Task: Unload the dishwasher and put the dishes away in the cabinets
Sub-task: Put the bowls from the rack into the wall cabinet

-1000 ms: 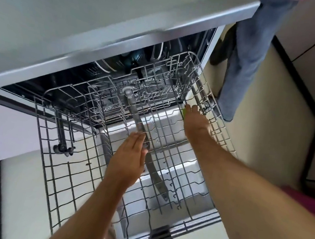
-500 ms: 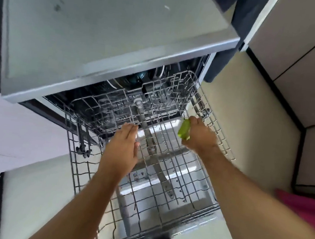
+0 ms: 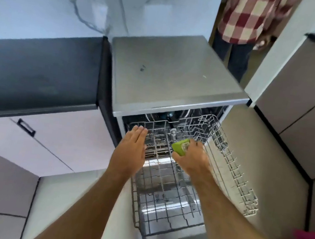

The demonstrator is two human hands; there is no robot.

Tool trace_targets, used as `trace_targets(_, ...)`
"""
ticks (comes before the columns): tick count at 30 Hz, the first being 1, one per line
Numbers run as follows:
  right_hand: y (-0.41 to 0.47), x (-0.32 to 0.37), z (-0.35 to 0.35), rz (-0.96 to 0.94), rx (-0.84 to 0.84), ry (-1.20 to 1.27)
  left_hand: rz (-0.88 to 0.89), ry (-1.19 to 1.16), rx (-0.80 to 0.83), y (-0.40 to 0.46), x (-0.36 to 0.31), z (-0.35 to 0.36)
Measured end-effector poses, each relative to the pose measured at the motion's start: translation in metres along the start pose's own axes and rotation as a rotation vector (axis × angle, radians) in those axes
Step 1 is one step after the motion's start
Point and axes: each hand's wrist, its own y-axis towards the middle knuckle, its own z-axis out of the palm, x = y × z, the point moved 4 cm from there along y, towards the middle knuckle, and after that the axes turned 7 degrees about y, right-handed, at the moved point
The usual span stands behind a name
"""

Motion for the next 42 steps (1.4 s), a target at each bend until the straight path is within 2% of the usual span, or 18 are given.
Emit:
trace_targets(8,-0.058,0.135,-0.008,-0.264,-0.073,0.001,-0.087,0.118,-0.14,-0.057,0.077,-0.082)
trace_targets(13,-0.088,0.206,-0.005,-0.431,-0.093,0.066,-0.244,0.161,-0.185,-0.101,0.124,-0.122)
trace_targets(21,-0.126,0.292,0.007,-0.652,0.034,-0.009,-0.543,0.247,-0.271,-0.174,0.176,-0.196)
trace_targets(25,-0.15,0.335,0.005,-0.76,0.043,0.019,-0.685,0.267,-0.253,-0.211,0.185,-0.232)
trace_targets(35,-0.232,0.437,0.028,-1.049,0.079,0.023,-0.908,0.45,-0.258,-0.297,0.216,-0.296)
trace_targets(42,-0.302,0.535,0.069,-1.228,0.08,0.017,-1.008,0.522,-0.336,-0.368,0.281,-0.348)
